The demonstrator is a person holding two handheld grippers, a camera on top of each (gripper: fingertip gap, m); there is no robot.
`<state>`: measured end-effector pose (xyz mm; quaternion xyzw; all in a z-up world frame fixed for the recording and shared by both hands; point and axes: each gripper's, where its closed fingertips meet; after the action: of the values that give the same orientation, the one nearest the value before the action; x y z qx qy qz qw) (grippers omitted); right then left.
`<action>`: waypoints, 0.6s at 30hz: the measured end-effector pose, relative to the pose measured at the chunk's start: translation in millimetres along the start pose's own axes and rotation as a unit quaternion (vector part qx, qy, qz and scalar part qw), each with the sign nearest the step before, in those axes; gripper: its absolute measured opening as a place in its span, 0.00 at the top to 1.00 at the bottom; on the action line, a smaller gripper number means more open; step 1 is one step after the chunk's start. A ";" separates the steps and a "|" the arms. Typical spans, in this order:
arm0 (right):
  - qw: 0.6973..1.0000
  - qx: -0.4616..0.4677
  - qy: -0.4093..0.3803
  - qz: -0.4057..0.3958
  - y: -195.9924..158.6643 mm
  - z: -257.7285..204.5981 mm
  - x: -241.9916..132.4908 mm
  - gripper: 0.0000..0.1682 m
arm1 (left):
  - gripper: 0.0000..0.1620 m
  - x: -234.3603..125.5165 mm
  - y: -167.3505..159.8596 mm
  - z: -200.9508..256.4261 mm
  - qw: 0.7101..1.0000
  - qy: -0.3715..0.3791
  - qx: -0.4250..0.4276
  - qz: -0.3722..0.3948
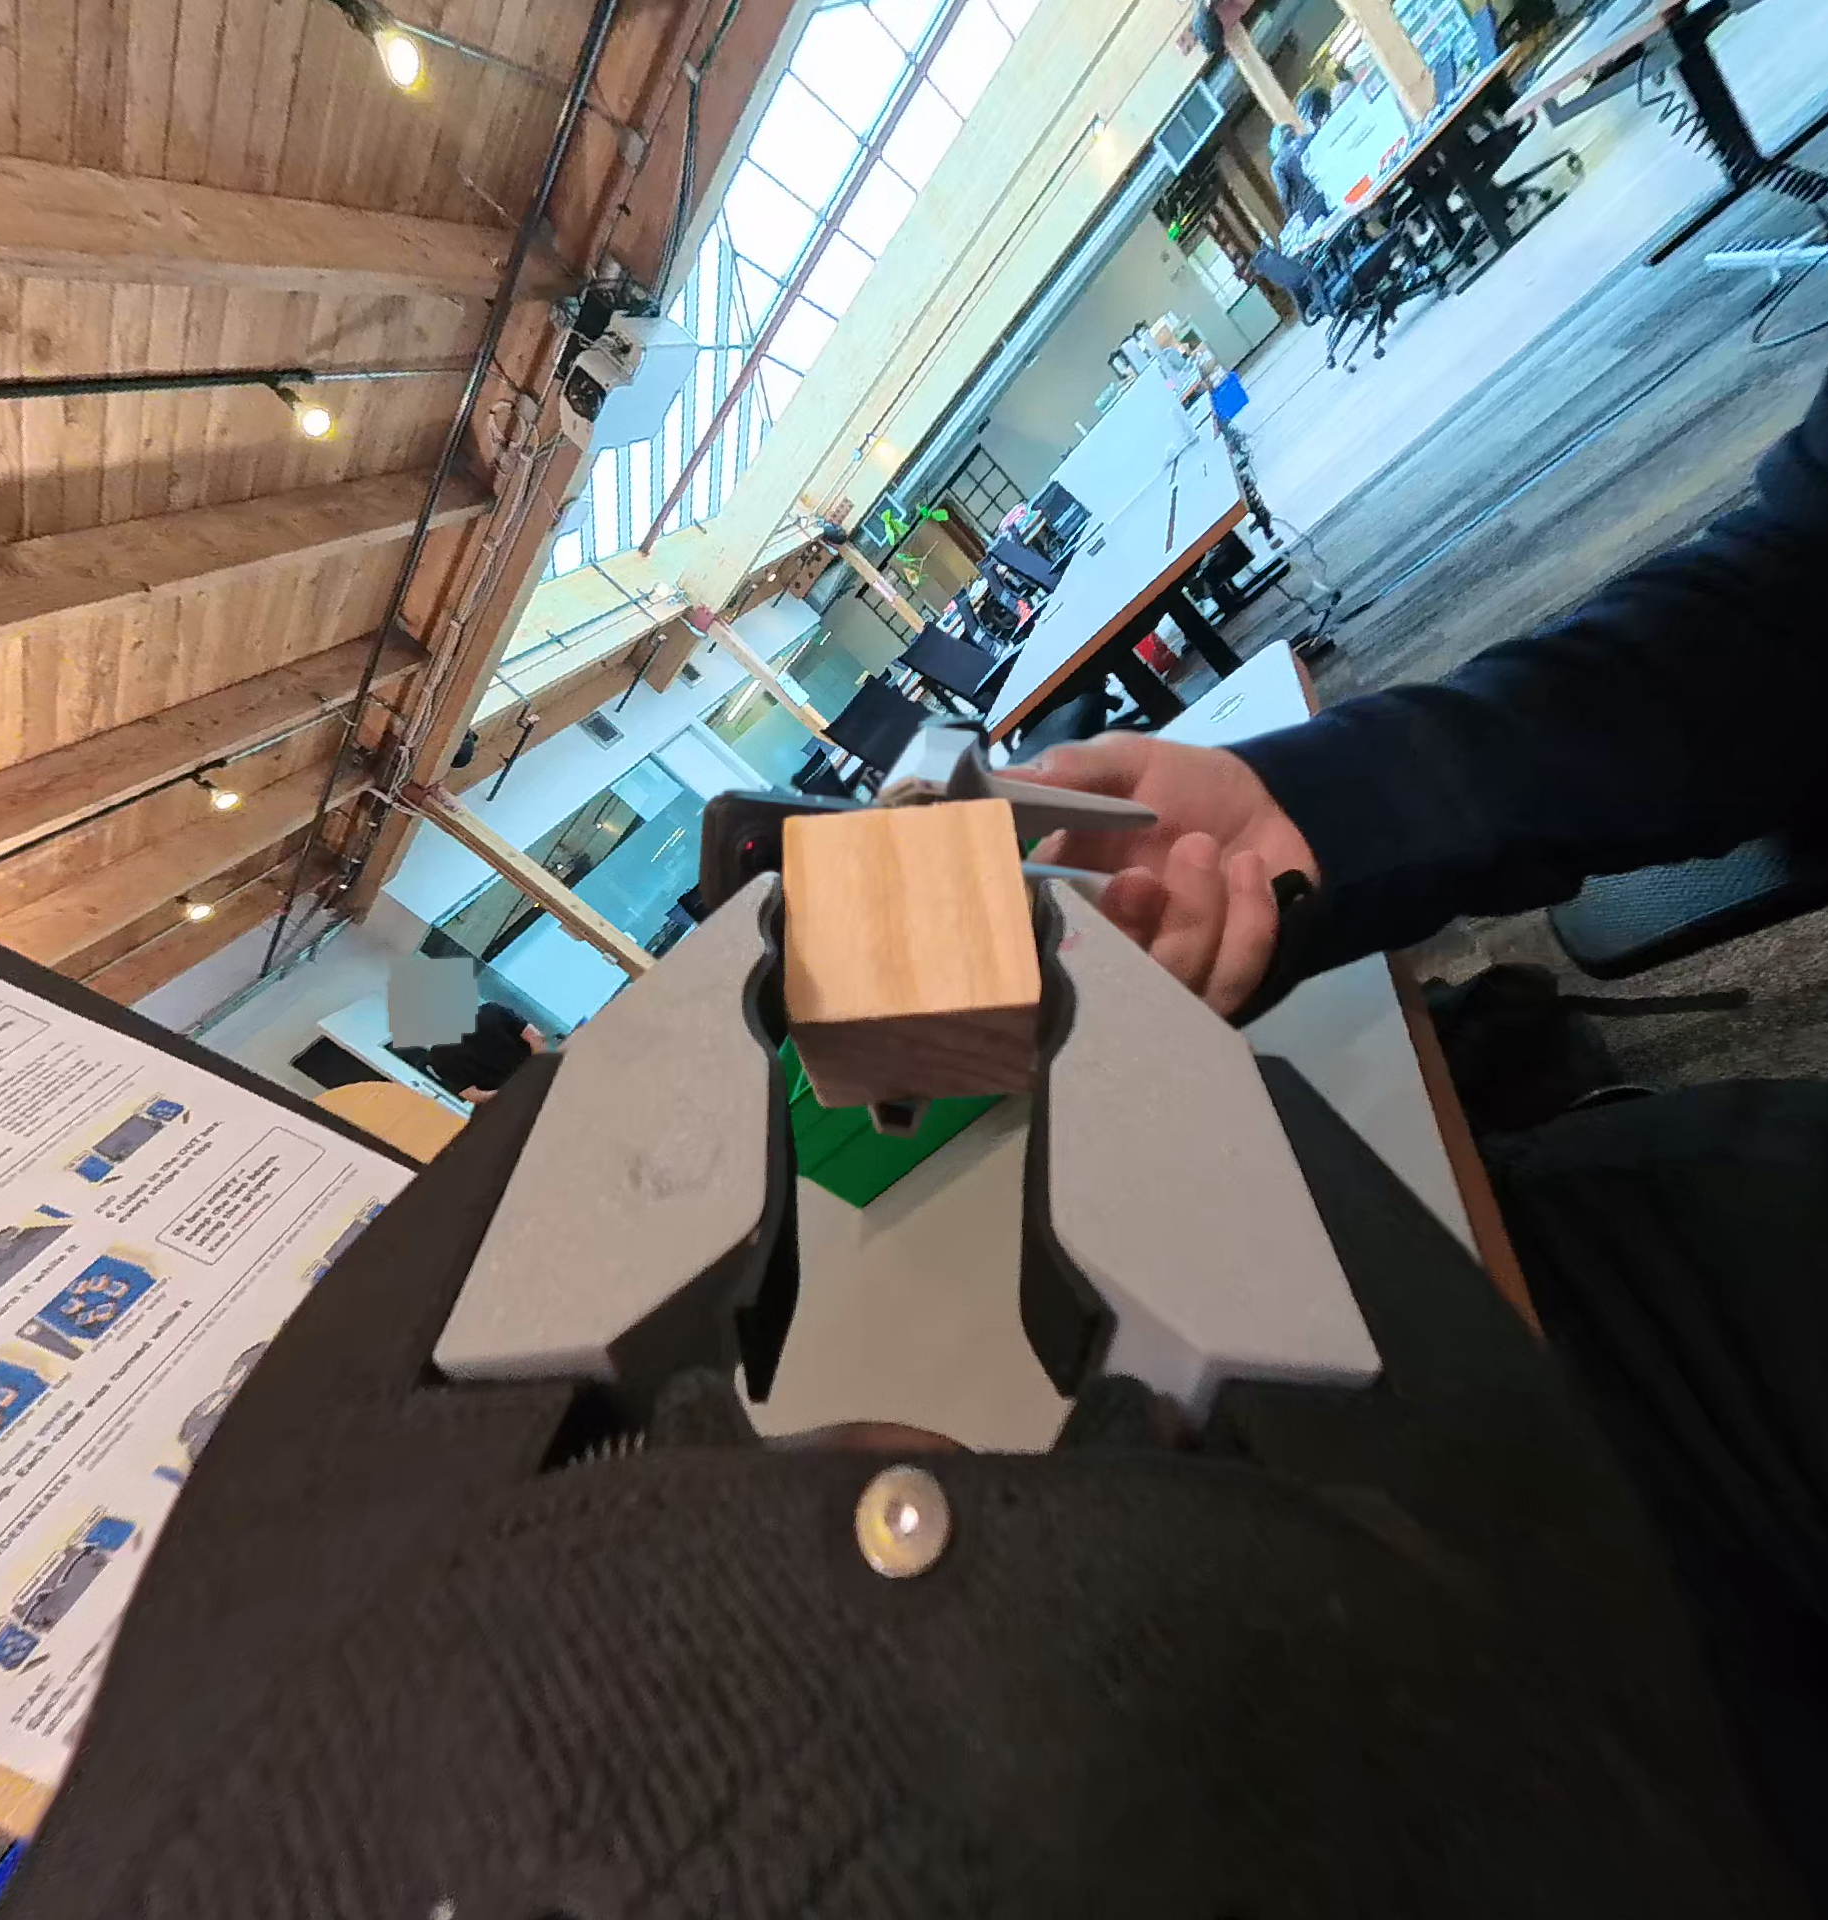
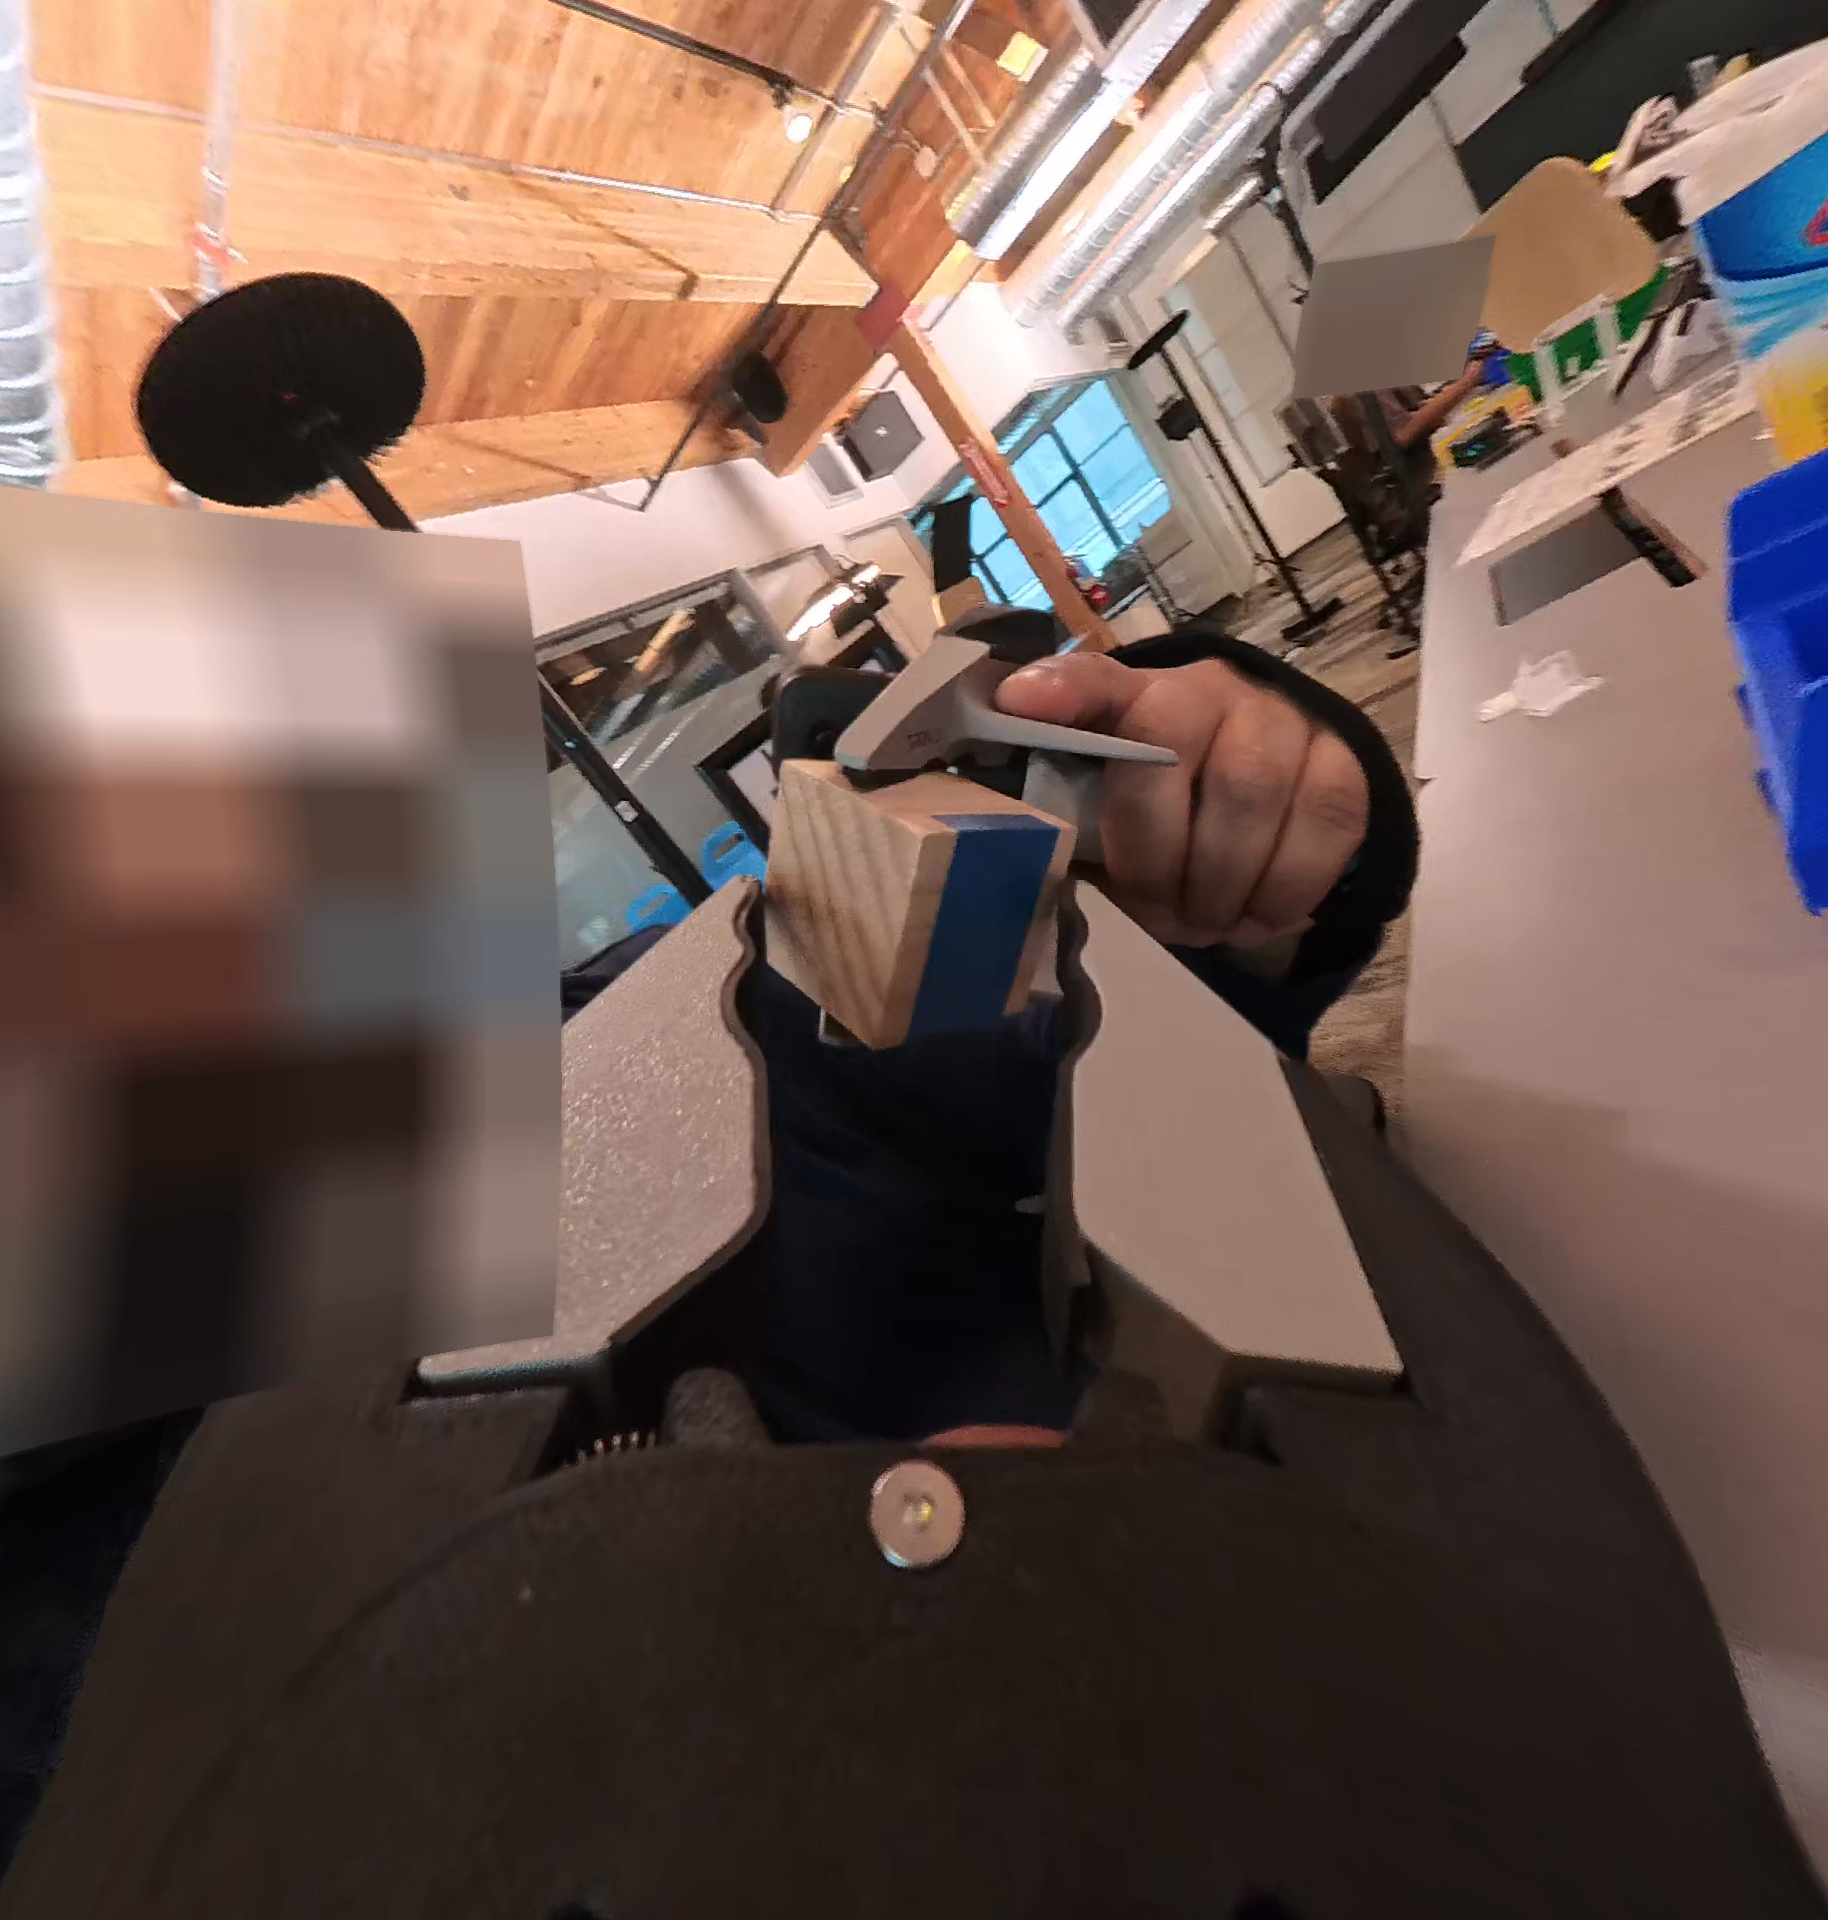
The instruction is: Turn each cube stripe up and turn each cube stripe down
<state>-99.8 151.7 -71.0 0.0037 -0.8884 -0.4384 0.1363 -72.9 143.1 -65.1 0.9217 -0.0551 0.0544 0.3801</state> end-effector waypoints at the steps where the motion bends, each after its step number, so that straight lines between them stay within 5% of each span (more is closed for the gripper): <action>1: 1.000 -0.003 -0.013 0.000 1.1 1.7 -1.4 0.68 | 0.72 0.5 -2.8 -1.0 1.000 0.004 0.003 -0.005; 12: 0.993 -0.073 -0.092 -0.014 9.7 -10.8 -10.9 0.74 | 0.73 0.1 -11.1 -5.9 1.000 0.013 -0.002 -0.014; 18: 0.991 -0.058 -0.117 0.000 13.9 -0.5 -15.2 0.68 | 0.73 3.1 -17.5 -2.6 0.999 0.014 0.020 -0.034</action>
<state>-83.4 161.9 -63.5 -0.0555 -0.8713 -0.4866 0.0310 -67.5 157.1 -75.0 0.9298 -0.0169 0.0551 0.3636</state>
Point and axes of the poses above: each gripper's, where its closed fingertips meet, x out along the fingers, y out of its top, z = x × y across the jaws, and after that the axes turned 1 degree about -x, right-handed
